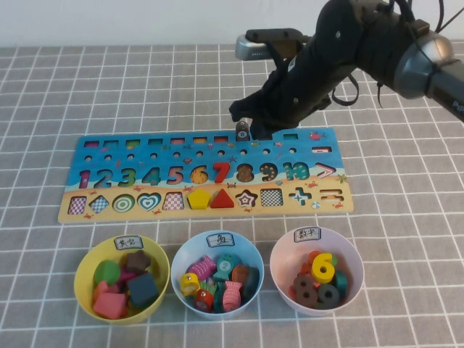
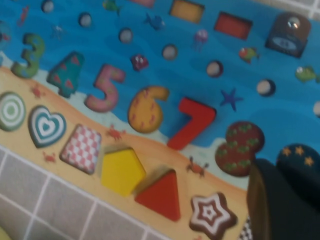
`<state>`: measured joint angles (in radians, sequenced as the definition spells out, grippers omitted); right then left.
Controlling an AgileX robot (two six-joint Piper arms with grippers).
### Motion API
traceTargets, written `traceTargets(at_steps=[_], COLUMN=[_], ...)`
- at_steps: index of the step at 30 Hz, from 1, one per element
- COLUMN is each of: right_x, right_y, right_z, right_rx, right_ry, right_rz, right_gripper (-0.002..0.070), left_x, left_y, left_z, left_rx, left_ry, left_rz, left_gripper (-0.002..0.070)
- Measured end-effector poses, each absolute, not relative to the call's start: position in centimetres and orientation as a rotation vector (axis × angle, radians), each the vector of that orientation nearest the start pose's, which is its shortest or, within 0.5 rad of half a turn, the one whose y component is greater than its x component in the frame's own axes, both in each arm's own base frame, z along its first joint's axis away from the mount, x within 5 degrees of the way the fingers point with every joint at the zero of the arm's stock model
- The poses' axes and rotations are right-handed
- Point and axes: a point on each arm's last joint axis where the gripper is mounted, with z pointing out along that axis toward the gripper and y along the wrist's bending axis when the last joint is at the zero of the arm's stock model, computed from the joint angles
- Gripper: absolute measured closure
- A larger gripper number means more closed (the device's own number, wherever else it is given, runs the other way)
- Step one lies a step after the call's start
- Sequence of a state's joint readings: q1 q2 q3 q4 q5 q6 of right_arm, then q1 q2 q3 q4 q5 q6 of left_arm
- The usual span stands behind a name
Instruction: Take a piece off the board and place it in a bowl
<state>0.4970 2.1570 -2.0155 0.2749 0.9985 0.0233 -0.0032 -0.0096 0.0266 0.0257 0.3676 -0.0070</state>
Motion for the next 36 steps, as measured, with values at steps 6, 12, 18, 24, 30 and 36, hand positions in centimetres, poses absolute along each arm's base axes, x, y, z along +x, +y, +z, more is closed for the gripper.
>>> traceTargets(at_steps=[6, 12, 18, 24, 30, 36], right_x=[41.8, 42.6, 43.5, 44.1, 44.6, 44.9], right_y=[26.0, 27.0, 27.9, 27.9, 28.4, 28.7], right_z=[27.0, 26.1, 25.0, 24.3, 23.6, 22.7], right_rx=[-0.501, -0.479, -0.418, -0.379, -0.36, -0.352], right_ry=[2.55, 2.527, 2.549, 2.549, 2.513, 2.512], right_rz=[0.549, 0.554, 0.478, 0.439, 0.455, 0.458], right_gripper=[0.0552, 0.0356, 0.0321, 0.0286, 0.0267, 0.0246], left_x=[5.3, 5.3, 5.3, 5.3, 5.3, 5.3], left_y=[0.1, 0.1, 0.1, 0.1, 0.1, 0.1], left_z=[17.2, 17.2, 17.2, 17.2, 17.2, 17.2], left_rx=[0.012, 0.012, 0.012, 0.012, 0.012, 0.012], left_ry=[1.868, 1.868, 1.868, 1.868, 1.868, 1.868], left_rz=[0.018, 0.018, 0.018, 0.018, 0.018, 0.018], left_gripper=[0.068, 0.068, 0.068, 0.068, 0.068, 0.0679])
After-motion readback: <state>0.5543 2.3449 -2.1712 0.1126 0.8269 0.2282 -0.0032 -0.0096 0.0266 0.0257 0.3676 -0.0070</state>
